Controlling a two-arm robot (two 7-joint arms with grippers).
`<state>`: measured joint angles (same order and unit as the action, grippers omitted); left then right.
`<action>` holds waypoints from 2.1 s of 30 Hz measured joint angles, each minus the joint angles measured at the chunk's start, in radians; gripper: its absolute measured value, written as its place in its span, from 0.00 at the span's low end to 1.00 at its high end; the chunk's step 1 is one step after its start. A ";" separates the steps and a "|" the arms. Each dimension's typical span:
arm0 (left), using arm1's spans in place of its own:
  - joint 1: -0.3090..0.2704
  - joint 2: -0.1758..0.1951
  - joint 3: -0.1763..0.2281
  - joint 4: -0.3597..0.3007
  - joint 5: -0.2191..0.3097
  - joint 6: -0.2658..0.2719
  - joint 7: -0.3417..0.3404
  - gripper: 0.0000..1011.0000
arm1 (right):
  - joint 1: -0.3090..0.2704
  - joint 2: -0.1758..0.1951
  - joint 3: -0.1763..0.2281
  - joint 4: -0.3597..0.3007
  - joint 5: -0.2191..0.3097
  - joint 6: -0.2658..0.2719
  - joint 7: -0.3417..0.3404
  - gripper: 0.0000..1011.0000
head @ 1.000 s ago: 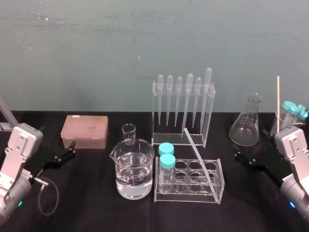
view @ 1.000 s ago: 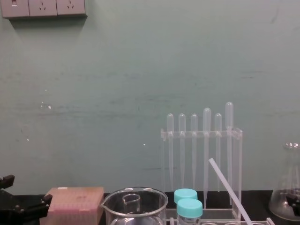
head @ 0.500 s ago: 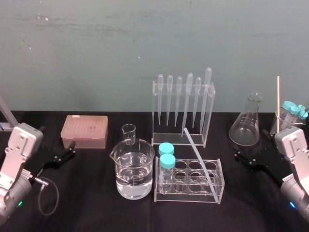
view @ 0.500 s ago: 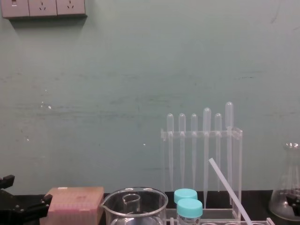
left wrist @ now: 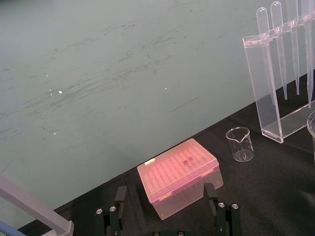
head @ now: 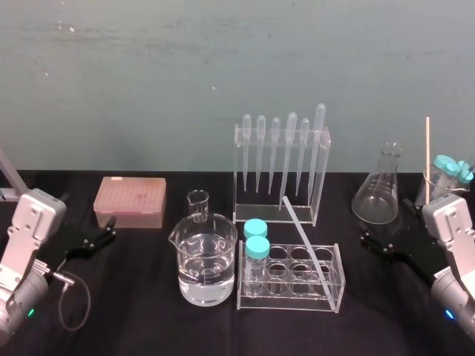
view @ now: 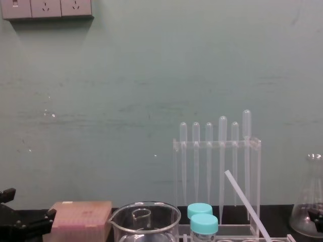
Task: Pick up the stirring rod with one hand, then place it down.
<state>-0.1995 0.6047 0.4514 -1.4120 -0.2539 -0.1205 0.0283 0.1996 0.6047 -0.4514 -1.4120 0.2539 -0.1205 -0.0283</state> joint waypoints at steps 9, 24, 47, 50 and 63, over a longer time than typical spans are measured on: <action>0.000 0.000 0.000 0.000 0.000 0.000 0.000 0.99 | 0.000 0.000 0.000 0.000 0.000 0.000 0.000 0.99; 0.000 0.000 0.000 0.000 0.000 0.000 0.000 0.99 | 0.000 0.000 0.000 0.000 0.000 0.000 0.000 0.99; 0.000 0.000 0.000 0.000 0.000 0.000 0.000 0.99 | -0.002 -0.040 0.047 -0.010 -0.103 -0.239 -0.047 0.99; 0.000 0.000 0.000 0.000 0.000 0.000 0.000 0.99 | 0.018 -0.051 0.037 -0.010 -0.106 -0.289 -0.006 0.99; 0.000 0.000 0.000 0.000 0.000 0.000 0.000 0.99 | 0.111 -0.079 -0.031 0.013 0.156 -0.211 0.388 0.99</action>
<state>-0.1995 0.6047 0.4514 -1.4120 -0.2539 -0.1205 0.0283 0.3102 0.5254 -0.4827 -1.3986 0.4096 -0.3318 0.3601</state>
